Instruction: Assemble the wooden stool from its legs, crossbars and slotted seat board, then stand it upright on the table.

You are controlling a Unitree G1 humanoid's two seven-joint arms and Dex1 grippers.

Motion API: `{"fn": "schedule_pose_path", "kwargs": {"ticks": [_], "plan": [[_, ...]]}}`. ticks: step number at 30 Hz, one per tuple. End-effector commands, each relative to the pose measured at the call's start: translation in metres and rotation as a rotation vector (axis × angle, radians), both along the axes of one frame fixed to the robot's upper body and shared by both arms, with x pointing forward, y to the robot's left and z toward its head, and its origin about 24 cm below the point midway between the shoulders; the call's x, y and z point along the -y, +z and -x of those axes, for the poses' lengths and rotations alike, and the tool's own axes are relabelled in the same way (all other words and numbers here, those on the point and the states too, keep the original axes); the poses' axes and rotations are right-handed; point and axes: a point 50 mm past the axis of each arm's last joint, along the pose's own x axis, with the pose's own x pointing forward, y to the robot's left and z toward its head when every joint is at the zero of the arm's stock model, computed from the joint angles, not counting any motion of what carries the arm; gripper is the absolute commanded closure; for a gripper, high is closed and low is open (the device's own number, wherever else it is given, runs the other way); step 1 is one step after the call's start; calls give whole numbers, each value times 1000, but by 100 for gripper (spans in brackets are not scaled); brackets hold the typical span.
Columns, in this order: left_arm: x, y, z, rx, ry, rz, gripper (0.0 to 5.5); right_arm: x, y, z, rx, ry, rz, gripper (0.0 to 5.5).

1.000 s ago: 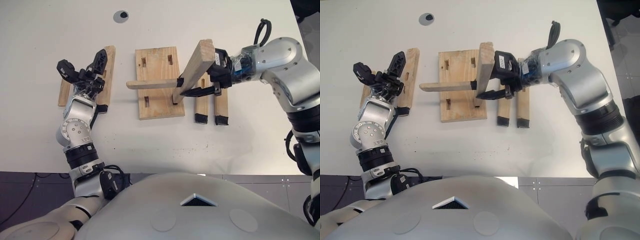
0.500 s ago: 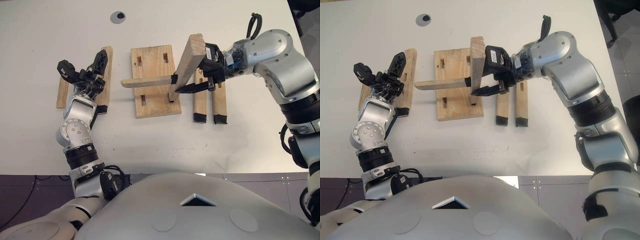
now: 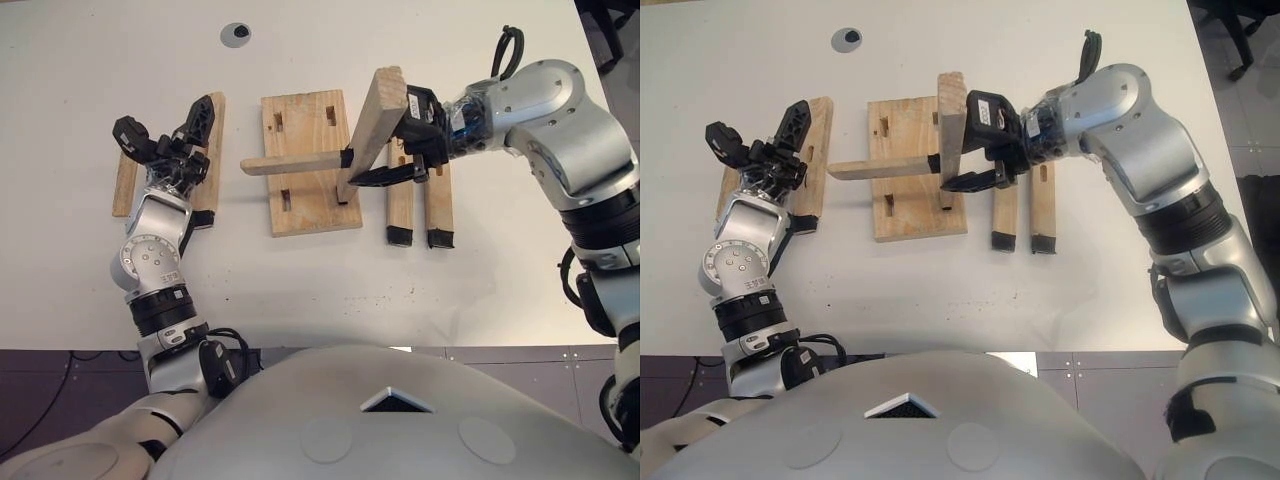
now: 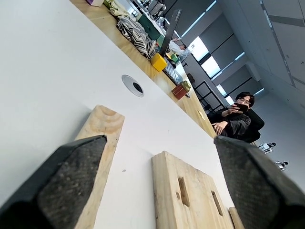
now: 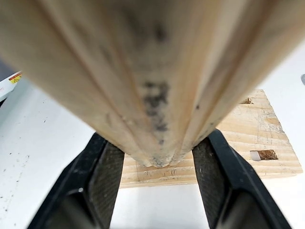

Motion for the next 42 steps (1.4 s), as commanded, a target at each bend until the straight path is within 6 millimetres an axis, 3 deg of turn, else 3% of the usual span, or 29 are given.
{"fn": "schedule_pose_path", "kwargs": {"ticks": [1, 6, 10, 14, 16, 22, 31, 42], "plan": [[-4, 9, -8, 30, -9, -36, 135, 15, -57, 9, -158, -197, 212, 279], [-7, 10, -9, 38, -13, -59, 135, 22, -47, 9, -131, -254, 184, 200], [-18, 22, -3, 59, 0, -210, 135, 36, -39, 16, -122, -356, 129, 130], [-38, 36, 3, 62, 31, -479, 135, 57, -34, 25, -120, -559, 22, 130], [-42, 33, 6, 33, 19, -576, 135, 62, -32, 26, -66, -691, -41, 130], [-31, 16, 9, -22, -72, -675, 135, 66, -38, 22, -65, -1071, -173, 130], [-26, 12, 7, -26, -77, -660, 135, 55, -63, 30, -183, -1146, -157, 130], [-11, 0, 17, -45, -59, -618, 135, 58, -76, 32, -249, -1152, -62, 130]]}}
